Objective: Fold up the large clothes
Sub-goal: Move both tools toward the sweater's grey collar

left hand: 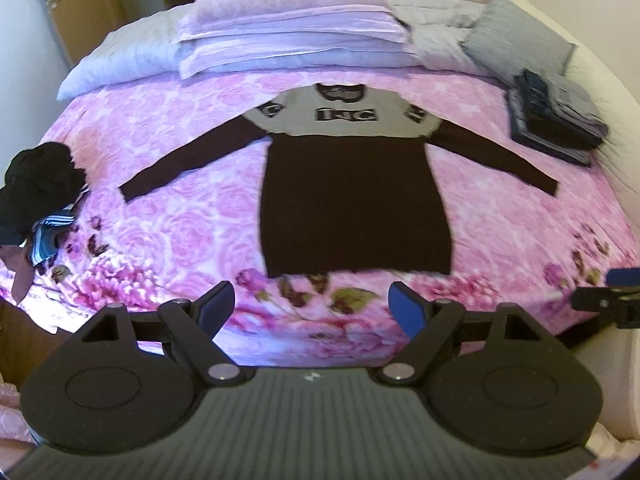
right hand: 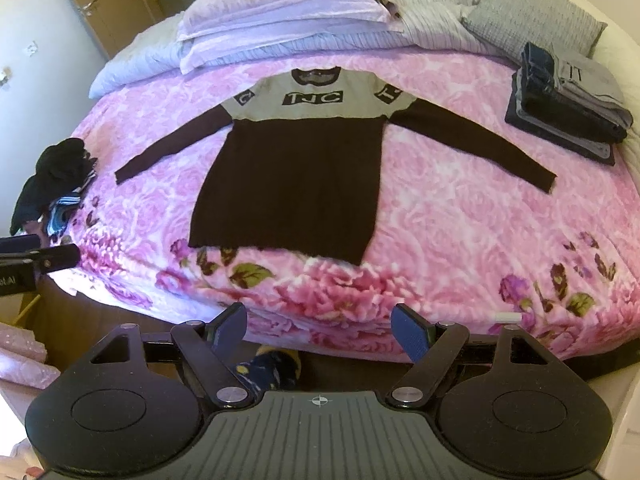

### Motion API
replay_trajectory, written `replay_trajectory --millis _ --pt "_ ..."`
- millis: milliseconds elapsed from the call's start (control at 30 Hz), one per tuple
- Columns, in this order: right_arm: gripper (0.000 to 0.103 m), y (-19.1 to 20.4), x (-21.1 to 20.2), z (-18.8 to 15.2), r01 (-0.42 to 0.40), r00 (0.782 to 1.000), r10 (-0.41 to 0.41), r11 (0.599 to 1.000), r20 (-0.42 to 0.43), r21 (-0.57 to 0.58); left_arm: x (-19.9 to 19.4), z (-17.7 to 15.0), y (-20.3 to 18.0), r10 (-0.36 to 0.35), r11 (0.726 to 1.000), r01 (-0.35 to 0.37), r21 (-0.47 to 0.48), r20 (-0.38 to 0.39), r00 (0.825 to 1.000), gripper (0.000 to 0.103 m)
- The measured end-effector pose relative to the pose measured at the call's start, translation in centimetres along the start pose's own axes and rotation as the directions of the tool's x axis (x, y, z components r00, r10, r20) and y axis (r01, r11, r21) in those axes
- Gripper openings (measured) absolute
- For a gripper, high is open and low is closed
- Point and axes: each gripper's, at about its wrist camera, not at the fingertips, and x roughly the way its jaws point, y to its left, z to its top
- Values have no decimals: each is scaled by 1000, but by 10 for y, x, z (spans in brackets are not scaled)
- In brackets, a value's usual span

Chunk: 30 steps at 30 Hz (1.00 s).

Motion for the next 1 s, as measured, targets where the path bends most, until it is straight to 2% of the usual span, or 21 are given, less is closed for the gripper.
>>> replay_trajectory --millis 200,467,600,667,800,900,1000 --pt "76 1 35 43 27 999 -27 999 -23 26 51 43 52 22 997 -24 -72 -30 999 82" --pt "76 21 75 142 80 997 -80 996 -7 39 124 125 117 -16 987 6 -159 -62 998 82" --pt "76 31 93 188 86 996 -88 994 24 67 155 162 147 -25 984 16 -179 -49 999 82" --pt "76 35 108 207 95 995 -97 992 18 83 174 175 166 -40 975 29 -220 -47 998 82" --pt "76 34 137 238 125 992 -126 984 -2 128 216 184 212 -113 929 90 -358 -44 993 81" --pt "76 28 156 253 143 990 -143 977 -9 155 254 180 249 -142 870 107 -482 -37 989 76" --pt "76 22 182 263 179 984 -173 970 -53 162 292 168 280 -138 805 83 -587 -50 989 71"
